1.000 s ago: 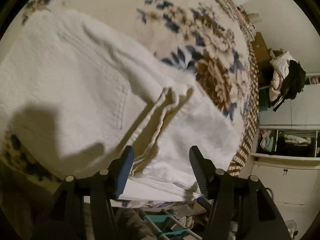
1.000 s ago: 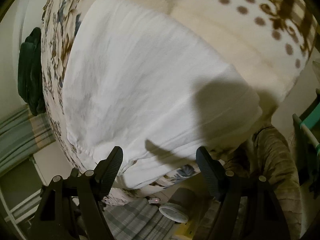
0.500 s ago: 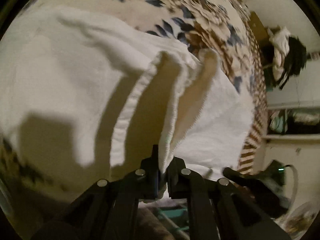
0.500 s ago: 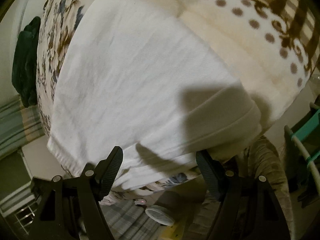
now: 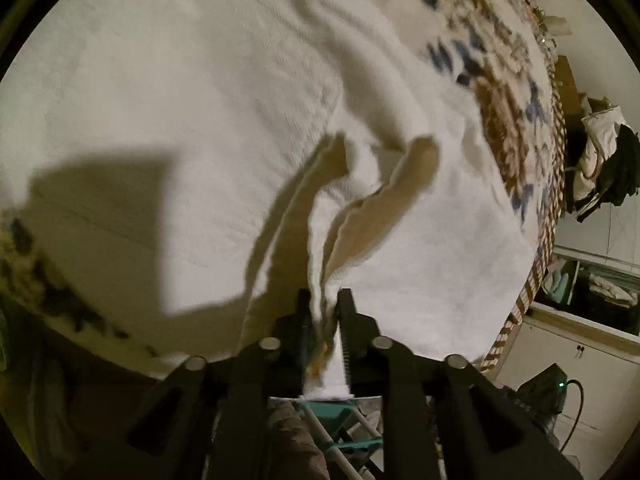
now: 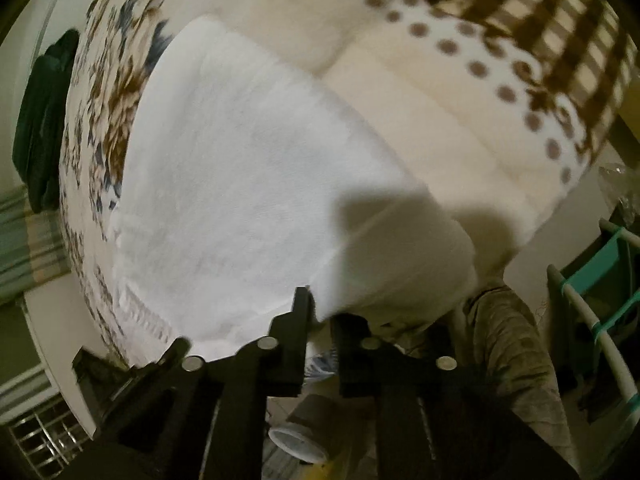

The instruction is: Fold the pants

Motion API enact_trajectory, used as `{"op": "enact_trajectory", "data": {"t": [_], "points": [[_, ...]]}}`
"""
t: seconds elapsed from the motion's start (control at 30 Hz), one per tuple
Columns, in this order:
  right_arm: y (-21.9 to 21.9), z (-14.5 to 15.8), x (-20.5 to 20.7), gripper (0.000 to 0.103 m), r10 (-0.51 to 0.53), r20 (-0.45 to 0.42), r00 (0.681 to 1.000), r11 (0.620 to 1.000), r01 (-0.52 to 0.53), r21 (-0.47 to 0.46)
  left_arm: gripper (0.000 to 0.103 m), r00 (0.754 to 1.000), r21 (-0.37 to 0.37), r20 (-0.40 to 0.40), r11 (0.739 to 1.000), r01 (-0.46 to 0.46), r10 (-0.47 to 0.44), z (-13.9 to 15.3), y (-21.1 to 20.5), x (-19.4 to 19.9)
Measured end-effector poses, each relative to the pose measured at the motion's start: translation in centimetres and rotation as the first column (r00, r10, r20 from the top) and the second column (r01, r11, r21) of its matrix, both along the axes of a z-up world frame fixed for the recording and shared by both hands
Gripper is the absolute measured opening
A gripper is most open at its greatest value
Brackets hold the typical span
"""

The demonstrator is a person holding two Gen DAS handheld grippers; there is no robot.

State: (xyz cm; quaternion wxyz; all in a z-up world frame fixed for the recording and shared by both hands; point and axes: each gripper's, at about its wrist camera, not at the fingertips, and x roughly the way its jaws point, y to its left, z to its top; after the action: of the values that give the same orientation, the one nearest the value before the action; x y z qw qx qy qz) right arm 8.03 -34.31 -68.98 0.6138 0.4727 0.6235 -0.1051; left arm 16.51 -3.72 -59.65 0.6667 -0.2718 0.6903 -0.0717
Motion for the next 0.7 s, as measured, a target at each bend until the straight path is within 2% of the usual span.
{"op": "enact_trajectory", "data": {"t": [0.1, 0.27, 0.4, 0.43, 0.53, 0.57, 0.6, 0.67, 0.7], "points": [[0.1, 0.4, -0.9, 0.005, -0.003, -0.006, 1.000, 1.000, 0.003, -0.030, 0.025, 1.000, 0.018, -0.007, 0.999, -0.028, 0.028, 1.2, 1.1, -1.2], [0.5, 1.2, -0.1, 0.007, 0.081, -0.042, 0.996, 0.993, -0.085, -0.087, 0.025, 0.998, 0.016, -0.003, 0.998, -0.068, 0.068, 2.4, 1.6, -2.5], [0.0, -0.1, 0.8, 0.019, 0.063, -0.117, 0.991, 0.998, -0.065, -0.015, 0.025, 1.000, -0.017, -0.001, 1.000, -0.017, 0.017, 2.3, -0.6, -2.3], [-0.2, -0.2, 0.9, 0.020, 0.051, -0.113, 0.992, 0.999, -0.051, 0.007, 0.025, 1.000, -0.018, 0.003, 1.000, 0.005, -0.005, 2.1, -1.2, -2.2], [-0.4, 0.2, 0.7, 0.020, 0.071, -0.107, 0.992, 0.997, -0.073, -0.019, 0.023, 0.998, 0.006, 0.003, 0.998, 0.067, -0.067, 0.7, -3.2, -1.9], [-0.2, 0.3, 0.6, 0.020, 0.082, -0.109, 0.991, 0.996, -0.085, -0.026, 0.020, 0.996, 0.024, 0.016, 0.996, 0.085, -0.085, 0.2, -3.6, -1.9], [-0.1, 0.3, 0.4, 0.020, 0.089, -0.112, 0.990, 0.995, -0.092, -0.025, 0.003, 0.995, 0.047, 0.026, 0.994, 0.096, -0.098, -0.2, -3.8, -2.0], [0.2, 0.4, 0.1, 0.020, 0.091, -0.120, 0.989, 0.995, -0.094, -0.018, 0.001, 0.994, 0.104, 0.032, 0.989, 0.104, -0.108, -1.0, -3.4, -2.1], [0.5, 0.4, 0.1, 0.020, 0.092, -0.121, 0.988, 0.995, -0.094, -0.017, 0.000, 0.996, 0.101, 0.029, 0.991, 0.083, -0.086, -1.4, -2.6, -2.0]]}}
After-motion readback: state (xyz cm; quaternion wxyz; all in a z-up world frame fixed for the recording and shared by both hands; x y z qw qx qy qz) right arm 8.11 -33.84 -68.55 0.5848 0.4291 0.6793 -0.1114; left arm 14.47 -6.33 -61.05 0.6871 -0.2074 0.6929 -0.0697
